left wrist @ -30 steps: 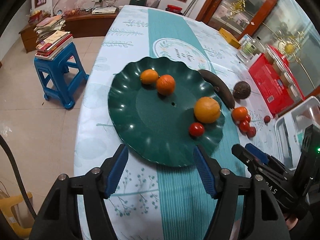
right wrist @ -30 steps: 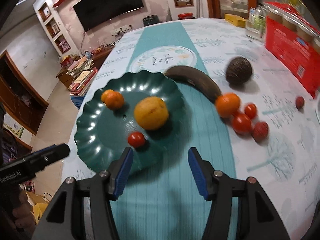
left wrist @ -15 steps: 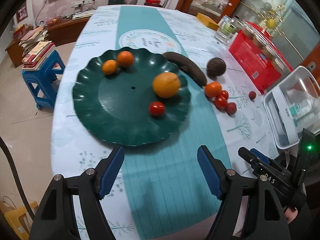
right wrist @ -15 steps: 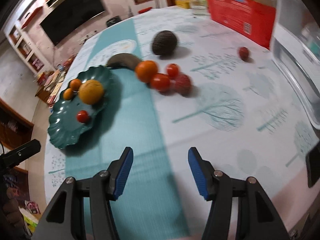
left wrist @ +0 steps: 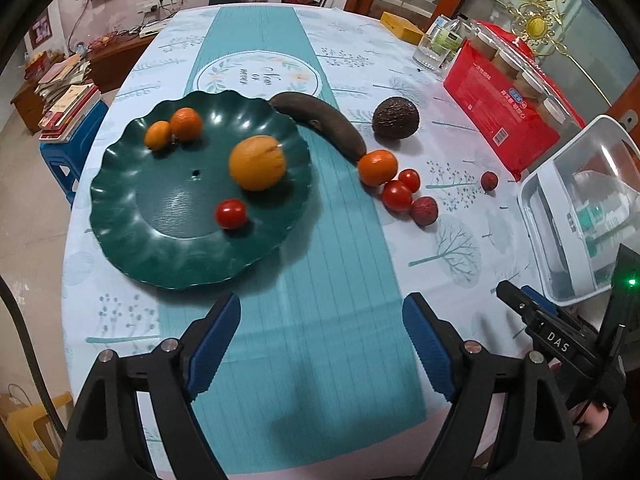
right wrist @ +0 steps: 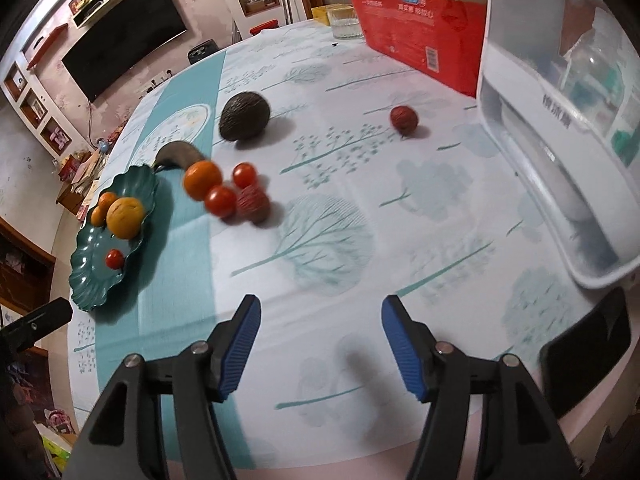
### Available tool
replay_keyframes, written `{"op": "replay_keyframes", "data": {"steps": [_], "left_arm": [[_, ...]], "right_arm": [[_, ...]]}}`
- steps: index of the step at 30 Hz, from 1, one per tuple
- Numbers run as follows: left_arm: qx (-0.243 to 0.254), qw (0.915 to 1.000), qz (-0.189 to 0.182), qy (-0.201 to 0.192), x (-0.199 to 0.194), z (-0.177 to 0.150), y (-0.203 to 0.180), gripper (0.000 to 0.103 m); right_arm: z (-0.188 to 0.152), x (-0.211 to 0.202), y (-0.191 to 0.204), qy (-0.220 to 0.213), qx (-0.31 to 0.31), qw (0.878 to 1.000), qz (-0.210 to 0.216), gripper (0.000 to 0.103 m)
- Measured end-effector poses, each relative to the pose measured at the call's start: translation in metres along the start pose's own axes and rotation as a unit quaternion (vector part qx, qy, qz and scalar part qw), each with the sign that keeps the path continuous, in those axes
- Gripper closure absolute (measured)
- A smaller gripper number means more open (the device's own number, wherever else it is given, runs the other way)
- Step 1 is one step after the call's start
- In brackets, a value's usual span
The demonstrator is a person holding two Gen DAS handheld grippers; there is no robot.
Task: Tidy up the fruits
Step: 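Move both open grippers back toward the remaining fruit, then grasp the lychee with the left gripper while the right gripper grasps another lychee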
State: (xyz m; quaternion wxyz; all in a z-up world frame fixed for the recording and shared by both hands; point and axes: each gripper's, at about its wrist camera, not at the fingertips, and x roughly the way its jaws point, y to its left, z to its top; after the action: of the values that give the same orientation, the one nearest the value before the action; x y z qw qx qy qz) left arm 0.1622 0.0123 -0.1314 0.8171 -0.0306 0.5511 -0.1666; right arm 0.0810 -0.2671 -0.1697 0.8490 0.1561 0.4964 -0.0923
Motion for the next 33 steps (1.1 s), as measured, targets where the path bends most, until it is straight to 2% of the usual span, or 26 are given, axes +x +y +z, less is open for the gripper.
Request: {"op": "replay_keyframes", "data": {"steps": [4, 11, 21, 27, 33], "left_arm": [[-0.009, 0.9999, 0.011, 0.003, 0.009, 0.005, -0.020, 0.020], [-0.028, 0.9988, 0.036, 0.018, 0.032, 0.018, -0.054, 0.020], [-0.061, 0.9957, 0.060, 0.035, 0.062, 0.048, -0.087, 0.020], [-0.082, 0.9945, 0.057, 0.031, 0.078, 0.068, -0.101, 0.020], [-0.110, 0.9925, 0.045, 0.030, 0.096, 0.078, -0.111, 0.020]], "right_arm": [[0.016, 0.002, -0.017, -0.002, -0.013, 1.000, 0.003, 0.034], [0.046, 0.013, -0.040, -0.006, -0.037, 0.999, 0.013, 0.034], [0.086, 0.042, -0.045, -0.028, -0.060, 0.997, 0.027, 0.034], [0.109, 0.061, -0.050, -0.062, -0.044, 0.997, 0.015, 0.034], [0.116, 0.080, -0.057, -0.093, -0.033, 0.995, -0.011, 0.034]]}}
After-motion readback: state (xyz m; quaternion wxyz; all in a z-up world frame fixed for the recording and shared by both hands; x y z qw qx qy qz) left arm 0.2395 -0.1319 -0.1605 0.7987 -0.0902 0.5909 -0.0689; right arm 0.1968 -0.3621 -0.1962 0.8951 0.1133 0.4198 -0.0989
